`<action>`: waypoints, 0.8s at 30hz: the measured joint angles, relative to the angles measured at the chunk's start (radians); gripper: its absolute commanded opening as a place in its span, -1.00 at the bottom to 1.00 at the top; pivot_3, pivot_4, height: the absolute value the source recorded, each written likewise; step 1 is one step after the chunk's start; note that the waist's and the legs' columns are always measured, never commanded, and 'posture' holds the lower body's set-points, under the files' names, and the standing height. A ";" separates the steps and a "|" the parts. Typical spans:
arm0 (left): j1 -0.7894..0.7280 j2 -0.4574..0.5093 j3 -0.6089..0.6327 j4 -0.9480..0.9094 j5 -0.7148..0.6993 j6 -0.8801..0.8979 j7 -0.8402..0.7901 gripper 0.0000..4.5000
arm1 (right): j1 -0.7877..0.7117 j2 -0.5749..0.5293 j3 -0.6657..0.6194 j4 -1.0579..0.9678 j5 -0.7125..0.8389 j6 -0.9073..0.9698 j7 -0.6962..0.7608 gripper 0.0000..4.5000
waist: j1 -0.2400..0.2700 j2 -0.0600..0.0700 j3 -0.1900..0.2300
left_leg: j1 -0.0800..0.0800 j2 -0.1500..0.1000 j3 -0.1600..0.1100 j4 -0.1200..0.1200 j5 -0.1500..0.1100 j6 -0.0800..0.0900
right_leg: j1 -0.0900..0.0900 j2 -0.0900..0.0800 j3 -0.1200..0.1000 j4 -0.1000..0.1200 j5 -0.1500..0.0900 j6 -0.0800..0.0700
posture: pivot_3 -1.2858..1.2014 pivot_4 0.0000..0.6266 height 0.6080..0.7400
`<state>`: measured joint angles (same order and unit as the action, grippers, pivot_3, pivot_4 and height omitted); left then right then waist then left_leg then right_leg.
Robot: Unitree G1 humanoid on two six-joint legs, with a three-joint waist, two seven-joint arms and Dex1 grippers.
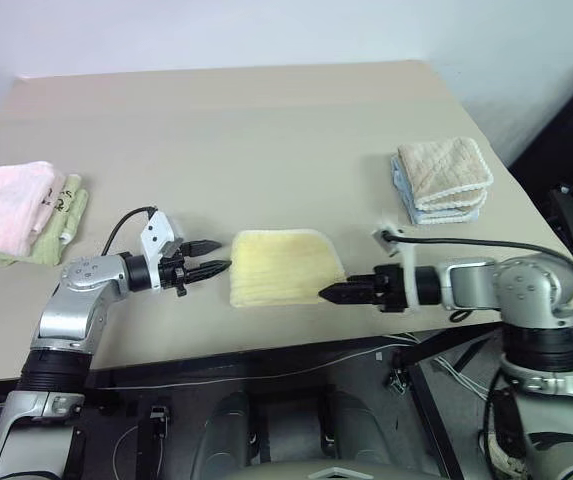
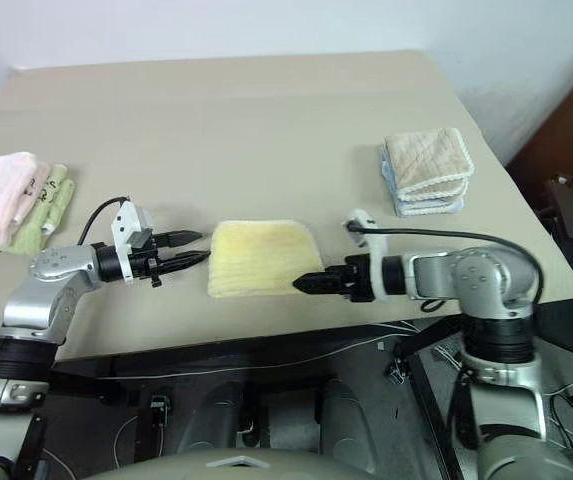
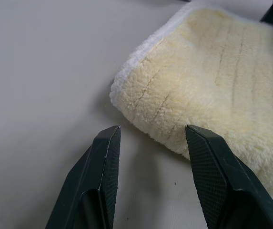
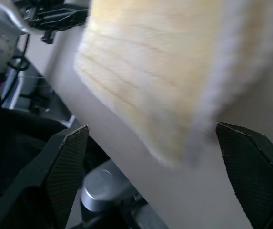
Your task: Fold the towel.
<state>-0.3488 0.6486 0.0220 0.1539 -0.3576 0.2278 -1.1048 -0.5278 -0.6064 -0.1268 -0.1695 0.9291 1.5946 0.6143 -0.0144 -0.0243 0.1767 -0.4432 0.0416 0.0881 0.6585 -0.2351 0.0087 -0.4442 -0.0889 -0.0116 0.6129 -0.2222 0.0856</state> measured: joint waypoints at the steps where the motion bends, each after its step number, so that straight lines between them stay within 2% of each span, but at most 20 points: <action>1: 0.000 0.000 0.000 0.001 0.001 0.000 0.000 0.02 | -0.002 -0.033 0.010 0.006 -0.001 0.000 0.019 0.98 | 0.000 0.000 0.000 | 0.000 0.000 0.000 0.000 0.000 0.000 | 0.000 0.000 0.000 0.000 0.000 0.000 | 0.03 -0.52 1.00; 6: 0.001 0.001 0.000 0.003 0.006 -0.002 0.000 0.02 | -0.070 -0.069 0.058 0.129 -0.022 -0.009 0.071 0.98 | -0.006 0.000 0.000 | 0.000 0.000 0.000 0.000 0.000 0.000 | 0.000 0.001 0.000 0.000 0.000 0.000 | 0.03 -0.52 1.00; 10: 0.002 -0.001 -0.001 -0.002 0.008 0.002 0.006 0.02 | -0.197 0.016 0.063 0.304 -0.057 -0.003 0.063 0.98 | -0.006 0.000 0.000 | 0.000 0.000 0.000 0.000 0.000 0.000 | 0.000 0.001 0.000 0.000 0.000 0.000 | 0.03 -0.52 1.00; 13: 0.003 -0.001 -0.002 -0.010 0.009 0.004 0.011 0.02 | -0.234 0.058 0.063 0.404 -0.071 0.013 0.057 0.98 | 0.003 0.000 0.000 | -0.001 0.000 0.000 0.000 0.000 0.000 | 0.000 0.000 0.000 0.000 0.000 0.000 | 0.03 -0.52 1.00; 18: 0.025 0.001 -0.001 -0.030 0.009 0.013 0.022 0.02 | -0.254 0.092 0.083 0.474 -0.104 0.014 0.044 0.98 | -0.002 0.000 0.000 | -0.001 -0.001 0.001 0.000 -0.001 0.001 | 0.000 -0.001 0.000 0.000 0.000 0.000 | 0.03 -0.52 1.00; 24: 0.034 0.002 -0.001 -0.054 0.009 0.026 0.035 0.02 | -0.290 0.175 0.051 0.540 -0.143 0.014 0.009 0.98 | -0.029 -0.001 -0.001 | 0.003 0.003 0.000 0.000 0.000 0.001 | 0.001 0.003 0.000 0.003 0.001 0.000 | 0.03 -0.52 1.00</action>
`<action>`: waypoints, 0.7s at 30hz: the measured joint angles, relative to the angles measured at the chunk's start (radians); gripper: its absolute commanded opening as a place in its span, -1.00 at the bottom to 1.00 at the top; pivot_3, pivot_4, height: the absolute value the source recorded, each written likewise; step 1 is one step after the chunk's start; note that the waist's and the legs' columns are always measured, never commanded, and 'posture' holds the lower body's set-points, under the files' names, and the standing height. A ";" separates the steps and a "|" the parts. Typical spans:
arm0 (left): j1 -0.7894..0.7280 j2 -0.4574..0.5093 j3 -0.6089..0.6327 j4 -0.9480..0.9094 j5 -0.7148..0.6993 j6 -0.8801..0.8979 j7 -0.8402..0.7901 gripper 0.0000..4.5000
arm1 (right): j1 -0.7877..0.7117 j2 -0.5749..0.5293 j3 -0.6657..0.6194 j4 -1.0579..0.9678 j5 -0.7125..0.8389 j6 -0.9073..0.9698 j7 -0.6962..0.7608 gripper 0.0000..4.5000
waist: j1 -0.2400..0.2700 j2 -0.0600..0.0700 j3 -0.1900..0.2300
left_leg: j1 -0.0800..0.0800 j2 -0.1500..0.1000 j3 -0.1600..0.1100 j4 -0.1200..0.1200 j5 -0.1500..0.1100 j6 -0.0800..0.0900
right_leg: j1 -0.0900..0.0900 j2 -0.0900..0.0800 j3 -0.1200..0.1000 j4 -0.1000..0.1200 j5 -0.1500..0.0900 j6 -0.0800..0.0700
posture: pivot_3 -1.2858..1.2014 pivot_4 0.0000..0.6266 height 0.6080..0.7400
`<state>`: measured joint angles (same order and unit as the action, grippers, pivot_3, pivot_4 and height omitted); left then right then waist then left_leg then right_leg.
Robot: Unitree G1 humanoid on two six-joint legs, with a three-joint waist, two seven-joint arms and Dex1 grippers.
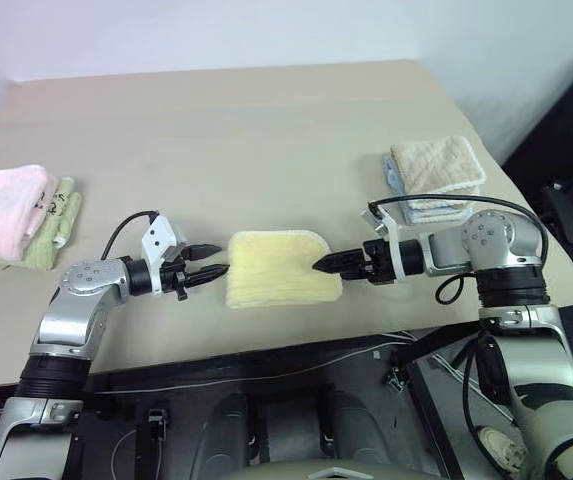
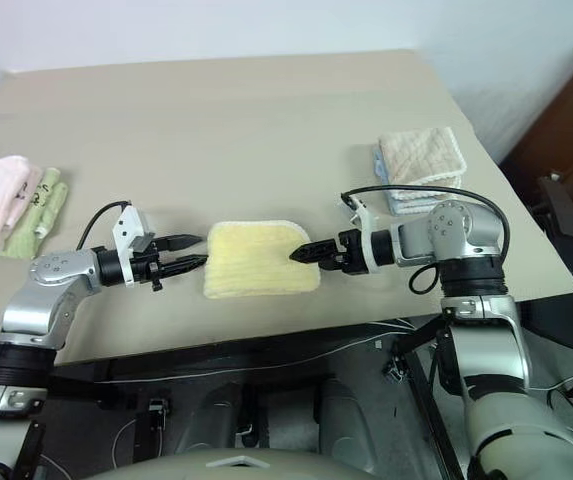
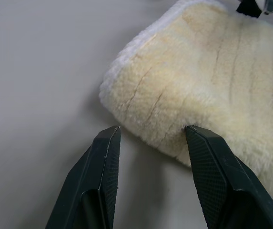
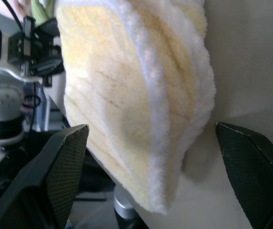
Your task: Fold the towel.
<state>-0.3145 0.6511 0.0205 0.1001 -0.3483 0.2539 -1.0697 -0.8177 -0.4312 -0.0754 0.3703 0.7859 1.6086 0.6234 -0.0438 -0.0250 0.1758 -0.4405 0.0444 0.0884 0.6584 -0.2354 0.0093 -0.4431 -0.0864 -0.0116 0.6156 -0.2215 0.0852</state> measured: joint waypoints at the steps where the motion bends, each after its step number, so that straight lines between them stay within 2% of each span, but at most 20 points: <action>1: 0.000 0.000 0.000 -0.004 0.000 0.002 0.002 0.02 | -0.003 0.017 -0.012 0.009 -0.005 0.000 -0.008 0.98 | -0.005 0.000 0.000 | 0.000 0.001 0.000 0.000 0.000 0.000 | 0.000 0.001 0.000 0.000 0.001 -0.001 | 0.03 -0.52 1.00; 6: 0.000 0.000 0.000 -0.015 0.000 0.005 0.009 0.02 | -0.009 0.073 -0.052 0.020 -0.018 0.000 -0.045 0.98 | -0.026 0.000 0.000 | 0.001 0.004 0.000 0.000 0.000 -0.001 | 0.000 0.006 0.001 0.001 0.001 -0.002 | 0.03 -0.52 1.00; 15: 0.001 0.033 0.002 -0.023 0.004 0.016 0.000 0.02 | -0.009 0.122 -0.087 0.016 -0.007 0.000 -0.097 0.98 | -0.028 0.000 0.000 | 0.002 0.005 0.001 0.000 0.000 -0.001 | -0.001 0.007 0.001 0.002 0.001 -0.002 | 0.03 -0.52 1.00; 18: 0.004 0.087 0.027 -0.023 -0.031 0.080 -0.029 0.02 | -0.007 0.148 -0.086 0.006 0.007 -0.002 -0.111 0.98 | -0.030 0.000 0.000 | 0.002 0.005 0.001 -0.001 0.001 -0.001 | -0.002 0.007 0.002 0.002 0.001 -0.002 | 0.03 -0.52 1.00; 21: 0.005 0.173 0.103 -0.022 -0.085 0.164 -0.063 0.02 | -0.004 0.177 -0.083 0.004 0.028 -0.001 -0.126 0.98 | -0.025 0.000 0.000 | 0.000 0.005 0.001 -0.006 0.002 -0.003 | -0.005 0.006 0.002 0.001 0.001 -0.002 | 0.03 -0.52 1.00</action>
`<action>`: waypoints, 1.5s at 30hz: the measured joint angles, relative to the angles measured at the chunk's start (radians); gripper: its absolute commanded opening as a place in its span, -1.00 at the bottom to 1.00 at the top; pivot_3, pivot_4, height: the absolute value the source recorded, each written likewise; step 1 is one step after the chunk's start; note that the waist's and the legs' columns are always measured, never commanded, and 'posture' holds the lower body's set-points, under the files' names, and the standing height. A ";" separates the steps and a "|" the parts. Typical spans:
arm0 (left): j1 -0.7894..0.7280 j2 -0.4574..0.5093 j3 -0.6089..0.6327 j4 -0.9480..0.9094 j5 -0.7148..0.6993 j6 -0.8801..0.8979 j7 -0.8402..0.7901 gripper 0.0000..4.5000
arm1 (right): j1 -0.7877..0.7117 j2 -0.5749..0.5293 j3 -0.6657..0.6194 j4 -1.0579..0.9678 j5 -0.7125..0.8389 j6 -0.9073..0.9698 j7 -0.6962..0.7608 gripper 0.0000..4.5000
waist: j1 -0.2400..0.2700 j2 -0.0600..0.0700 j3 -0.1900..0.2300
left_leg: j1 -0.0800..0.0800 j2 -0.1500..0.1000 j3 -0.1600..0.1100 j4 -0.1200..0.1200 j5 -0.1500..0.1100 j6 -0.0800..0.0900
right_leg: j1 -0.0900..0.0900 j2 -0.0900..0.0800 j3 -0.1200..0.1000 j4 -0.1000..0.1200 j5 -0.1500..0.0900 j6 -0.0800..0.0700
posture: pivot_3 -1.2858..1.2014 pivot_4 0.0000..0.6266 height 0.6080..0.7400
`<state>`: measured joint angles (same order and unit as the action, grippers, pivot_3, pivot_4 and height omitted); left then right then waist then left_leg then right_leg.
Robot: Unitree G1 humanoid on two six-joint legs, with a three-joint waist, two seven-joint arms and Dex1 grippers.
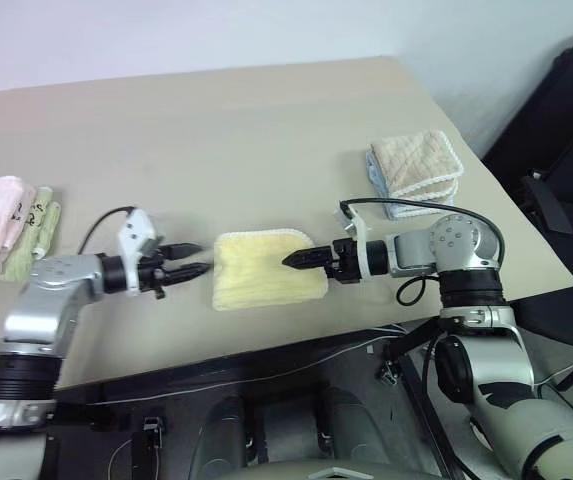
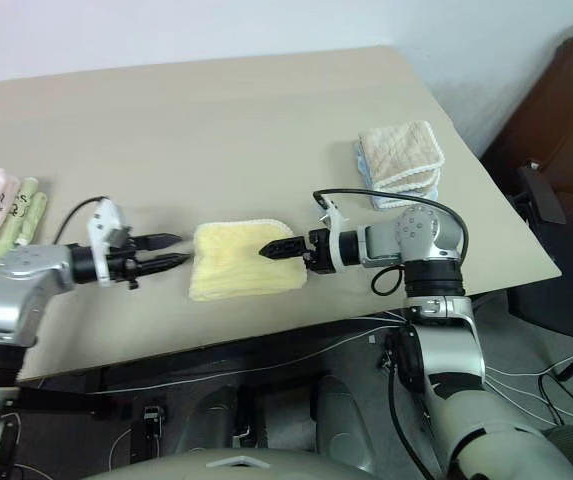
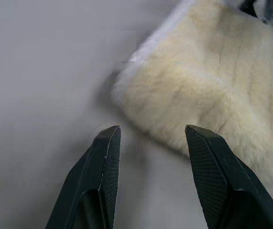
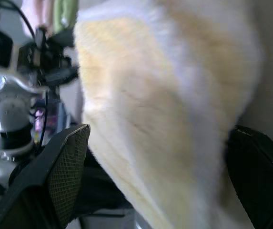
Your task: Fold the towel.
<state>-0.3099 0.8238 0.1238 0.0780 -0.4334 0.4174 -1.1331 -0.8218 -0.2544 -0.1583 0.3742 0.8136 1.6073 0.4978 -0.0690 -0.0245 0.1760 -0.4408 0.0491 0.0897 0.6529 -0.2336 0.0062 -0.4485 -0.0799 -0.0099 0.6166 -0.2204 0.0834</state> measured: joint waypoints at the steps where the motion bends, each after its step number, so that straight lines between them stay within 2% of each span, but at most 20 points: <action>1: 0.000 0.030 0.023 0.005 -0.008 0.011 -0.011 0.02 | 0.002 -0.001 0.000 -0.001 0.011 0.001 -0.006 0.98 | 0.001 0.000 0.000 | 0.000 -0.001 0.001 -0.001 0.000 0.000 | 0.000 -0.001 0.000 0.000 0.000 0.000 | 0.03 -0.52 1.00; 4: 0.000 0.054 0.035 0.030 -0.003 0.010 -0.022 0.02 | 0.016 0.003 0.007 -0.020 0.032 0.000 -0.020 0.98 | 0.002 0.000 0.000 | -0.001 -0.002 0.002 -0.003 0.000 0.000 | 0.000 -0.002 0.000 -0.002 0.001 0.003 | 0.03 -0.52 1.00; 7: -0.002 0.054 0.027 0.041 0.011 0.005 -0.022 0.02 | 0.028 0.012 0.012 -0.035 0.039 -0.004 -0.033 0.73 | 0.001 0.000 0.000 | -0.002 -0.002 0.002 -0.004 0.000 0.000 | -0.001 -0.002 0.000 -0.003 0.002 0.003 | 0.03 -0.52 1.00; 16: 0.001 0.018 -0.006 0.024 0.029 -0.012 -0.015 0.02 | 0.063 0.041 0.032 -0.055 0.035 0.001 -0.061 -0.62 | 0.003 0.000 0.000 | -0.002 -0.001 0.003 -0.004 0.000 0.000 | -0.002 -0.001 0.000 -0.002 0.002 0.004 | 0.03 -0.52 1.00; 19: 0.001 0.009 -0.018 0.024 0.031 -0.013 -0.015 0.02 | 0.070 0.043 0.030 -0.098 0.048 0.001 -0.062 -0.99 | 0.004 0.000 0.000 | -0.002 -0.001 0.003 -0.004 0.000 0.000 | -0.002 -0.001 0.000 -0.002 0.002 0.004 | 0.03 -0.52 1.00; 24: -0.016 -0.009 -0.023 0.027 0.031 -0.013 -0.014 0.02 | 0.090 0.038 -0.010 -0.178 0.125 0.001 -0.083 -0.99 | 0.012 0.000 0.000 | -0.002 -0.001 0.003 -0.004 0.000 0.000 | -0.002 -0.001 0.000 -0.002 0.002 0.004 | 0.03 -0.52 1.00; 28: -0.030 -0.034 -0.022 0.037 0.025 -0.008 -0.003 0.02 | 0.086 0.042 -0.148 -0.270 0.249 0.001 -0.149 -0.99 | 0.026 0.000 0.000 | -0.002 -0.001 0.003 -0.004 0.000 0.000 | -0.002 -0.001 0.000 -0.002 0.002 0.004 | 0.03 -0.52 1.00; 32: -0.055 -0.065 -0.021 0.071 0.010 0.012 0.006 0.02 | 0.081 0.104 -0.254 -0.430 0.269 -0.048 -0.271 -0.99 | 0.028 0.000 0.000 | -0.002 -0.001 0.002 -0.003 0.000 0.000 | -0.002 0.000 0.000 -0.001 0.002 0.004 | 0.03 -0.52 1.00; 35: -0.081 -0.082 -0.033 0.092 0.010 0.014 0.003 0.02 | 0.077 0.157 -0.308 -0.527 0.271 -0.170 -0.364 -0.99 | 0.028 0.000 0.000 | -0.002 -0.002 0.003 -0.003 0.001 0.000 | -0.002 0.000 0.000 -0.001 0.002 0.005 | 0.03 -0.52 1.00; 39: -0.129 -0.107 -0.059 0.154 0.028 0.000 -0.004 0.02 | 0.014 0.205 -0.395 -0.564 0.230 -0.443 -0.511 -0.99 | 0.029 0.000 0.000 | -0.002 -0.002 0.005 -0.002 0.001 -0.001 | -0.002 0.000 0.000 -0.001 0.002 0.005 | 0.03 -0.52 1.00; 42: -0.154 -0.130 -0.076 0.195 0.039 -0.018 -0.013 0.02 | -0.071 0.187 -0.467 -0.513 0.206 -0.623 -0.609 -0.99 | 0.028 0.000 0.000 | -0.002 -0.003 0.006 -0.003 0.001 -0.001 | -0.002 -0.001 0.000 -0.002 0.002 0.005 | 0.03 -0.52 1.00; 45: -0.167 -0.140 -0.090 0.214 0.050 -0.037 -0.022 0.02 | -0.095 0.140 -0.485 -0.433 0.165 -0.730 -0.654 -0.99 | 0.026 0.000 0.000 | -0.002 -0.003 0.006 -0.003 0.001 -0.001 | -0.002 0.000 0.000 -0.002 0.002 0.005 | 0.03 -0.52 1.00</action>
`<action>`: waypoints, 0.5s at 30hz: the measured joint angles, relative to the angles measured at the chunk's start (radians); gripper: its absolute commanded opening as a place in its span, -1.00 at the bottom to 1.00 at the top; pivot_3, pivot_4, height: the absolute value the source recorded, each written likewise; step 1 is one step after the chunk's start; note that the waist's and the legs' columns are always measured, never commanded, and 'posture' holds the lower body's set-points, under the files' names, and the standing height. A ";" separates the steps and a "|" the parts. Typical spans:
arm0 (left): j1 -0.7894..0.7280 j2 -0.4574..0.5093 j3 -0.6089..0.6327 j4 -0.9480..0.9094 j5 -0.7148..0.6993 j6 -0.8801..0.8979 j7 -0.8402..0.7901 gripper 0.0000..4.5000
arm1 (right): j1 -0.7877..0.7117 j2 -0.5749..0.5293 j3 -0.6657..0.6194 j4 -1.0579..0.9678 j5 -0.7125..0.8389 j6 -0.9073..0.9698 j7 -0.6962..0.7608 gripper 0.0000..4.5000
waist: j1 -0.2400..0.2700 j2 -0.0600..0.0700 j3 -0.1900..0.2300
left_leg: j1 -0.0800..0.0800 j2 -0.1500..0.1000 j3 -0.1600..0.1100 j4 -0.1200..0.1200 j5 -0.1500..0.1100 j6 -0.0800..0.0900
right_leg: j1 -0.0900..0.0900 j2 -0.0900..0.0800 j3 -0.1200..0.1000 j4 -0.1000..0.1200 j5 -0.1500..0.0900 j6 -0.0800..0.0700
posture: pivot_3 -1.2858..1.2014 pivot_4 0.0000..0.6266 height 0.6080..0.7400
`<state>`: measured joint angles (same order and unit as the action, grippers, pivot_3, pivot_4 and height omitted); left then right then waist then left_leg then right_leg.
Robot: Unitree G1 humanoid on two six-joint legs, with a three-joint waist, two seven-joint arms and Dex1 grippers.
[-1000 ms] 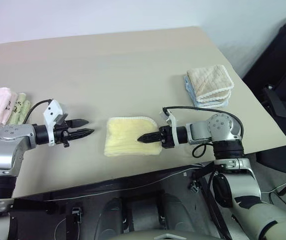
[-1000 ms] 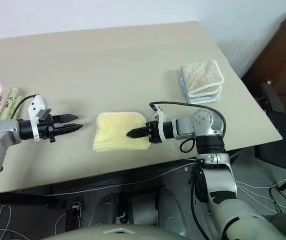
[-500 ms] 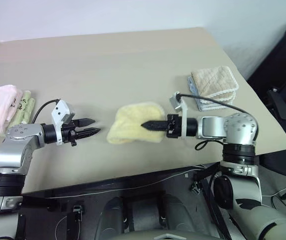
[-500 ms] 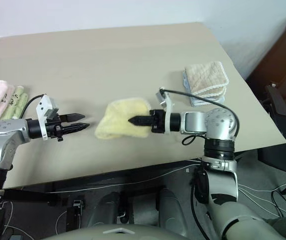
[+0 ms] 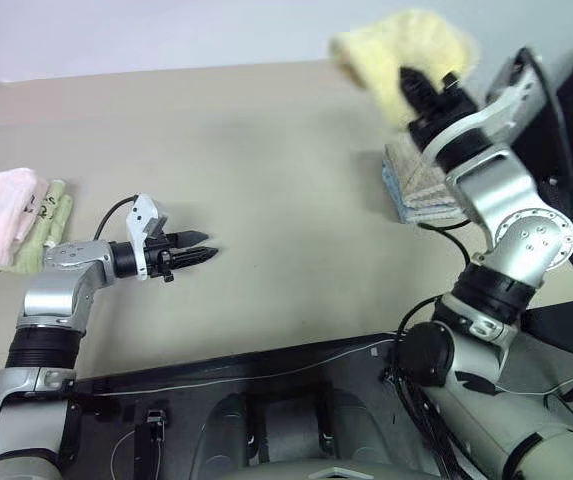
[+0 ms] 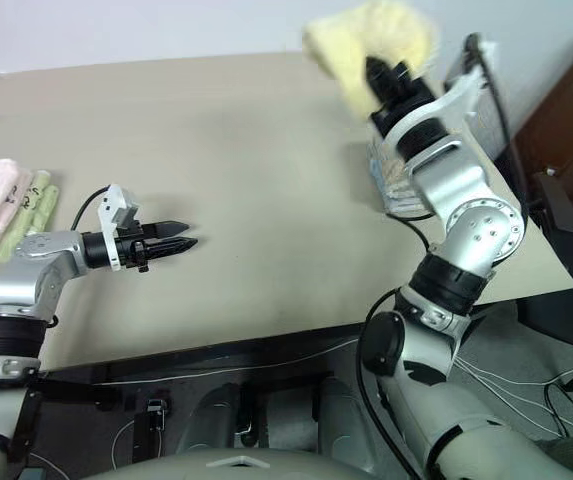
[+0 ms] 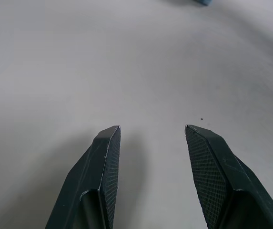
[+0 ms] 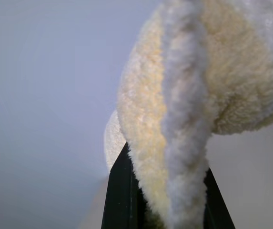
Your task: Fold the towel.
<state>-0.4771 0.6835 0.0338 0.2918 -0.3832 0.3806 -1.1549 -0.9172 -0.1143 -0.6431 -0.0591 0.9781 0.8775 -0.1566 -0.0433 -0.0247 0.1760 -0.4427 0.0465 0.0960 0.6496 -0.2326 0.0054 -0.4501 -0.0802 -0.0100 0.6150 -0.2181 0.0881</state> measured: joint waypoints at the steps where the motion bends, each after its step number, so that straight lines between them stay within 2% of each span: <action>1: -0.001 -0.001 -0.006 0.003 0.004 -0.006 -0.002 0.02 | 0.000 -0.020 0.001 0.038 -0.020 -0.025 -0.007 -0.99 | 0.000 0.000 0.000 | 0.000 -0.001 0.000 0.000 0.000 0.000 | 0.000 0.000 0.000 0.000 0.000 0.000 | 0.03 -0.52 1.00; 6: -0.004 -0.017 -0.014 0.021 0.016 -0.024 -0.002 0.02 | 0.002 -0.077 0.000 0.192 -0.074 -0.093 -0.028 -0.99 | -0.003 0.001 0.000 | 0.000 0.000 0.002 0.000 0.000 0.000 | 0.000 0.001 0.001 0.001 0.000 0.000 | 0.03 -0.52 1.00; 15: 0.032 -0.017 -0.013 0.021 0.025 -0.053 0.001 0.02 | 0.048 -0.091 -0.003 0.368 -0.136 -0.175 -0.078 -0.99 | -0.001 0.001 0.000 | 0.000 0.000 0.002 0.000 0.000 0.000 | 0.000 0.000 0.002 0.000 0.000 0.000 | 0.03 -0.52 1.00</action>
<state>-0.4454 0.6669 0.0207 0.3124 -0.3583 0.3276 -1.1542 -0.8687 -0.2049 -0.6458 0.3086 0.8419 0.7028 -0.2344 -0.0444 -0.0241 0.1763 -0.4423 0.0470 0.0978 0.6496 -0.2324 0.0056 -0.4504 -0.0799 -0.0083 0.6155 -0.2180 0.0883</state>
